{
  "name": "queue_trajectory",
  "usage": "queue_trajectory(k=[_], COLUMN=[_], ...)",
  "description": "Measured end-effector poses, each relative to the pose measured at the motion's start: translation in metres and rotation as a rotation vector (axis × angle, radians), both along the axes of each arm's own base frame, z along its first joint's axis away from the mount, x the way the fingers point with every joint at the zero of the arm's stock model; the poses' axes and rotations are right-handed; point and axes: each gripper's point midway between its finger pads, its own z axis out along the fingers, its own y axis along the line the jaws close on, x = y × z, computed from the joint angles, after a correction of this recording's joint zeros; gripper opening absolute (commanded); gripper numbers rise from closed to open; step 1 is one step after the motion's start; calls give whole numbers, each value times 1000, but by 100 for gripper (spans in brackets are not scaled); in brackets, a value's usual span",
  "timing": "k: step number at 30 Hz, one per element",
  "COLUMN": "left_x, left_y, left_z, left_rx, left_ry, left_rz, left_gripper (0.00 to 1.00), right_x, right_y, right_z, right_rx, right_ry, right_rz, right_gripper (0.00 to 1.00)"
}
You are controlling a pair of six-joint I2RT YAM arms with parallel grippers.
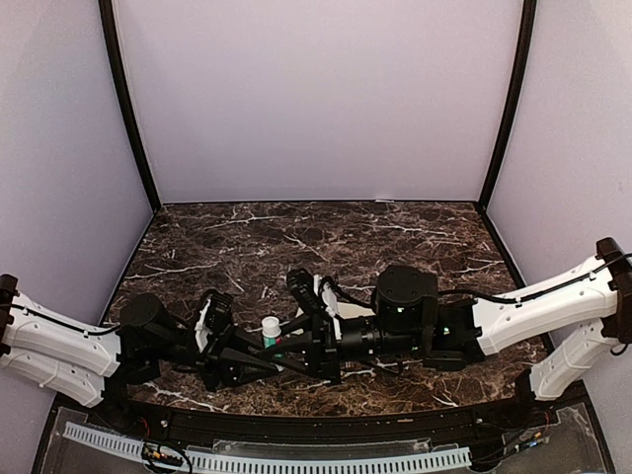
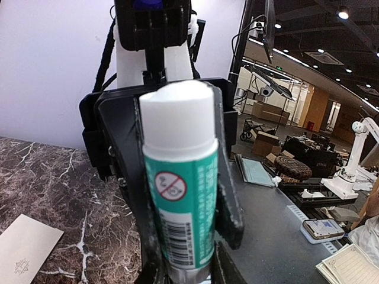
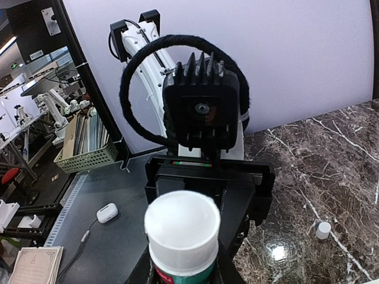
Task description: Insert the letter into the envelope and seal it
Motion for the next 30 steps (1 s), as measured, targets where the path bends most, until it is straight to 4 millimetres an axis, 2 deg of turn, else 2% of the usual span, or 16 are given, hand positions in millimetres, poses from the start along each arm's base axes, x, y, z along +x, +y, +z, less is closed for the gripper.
queue_trajectory(k=[7, 9, 12, 22, 27, 30], left_x=[17, 22, 27, 44, 49, 51], left_y=[-3, -4, -6, -8, -5, -4], left_z=[2, 2, 2, 5, 5, 1], left_rx=[-12, -19, -28, -54, -62, -53], left_ry=[8, 10, 16, 44, 54, 60], left_rz=[97, 127, 156, 247, 279, 291], left_gripper=[4, 4, 4, 4, 4, 4], right_x=[16, 22, 30, 49, 49, 50], right_y=[0, -1, -1, 0, 3, 5], right_z=[2, 2, 1, 3, 0, -4], right_rx=[7, 13, 17, 45, 48, 42], right_ry=[11, 18, 23, 11, 5, 0], right_rz=[-84, -118, -164, -312, -352, -375], right_gripper=[30, 36, 41, 39, 39, 30])
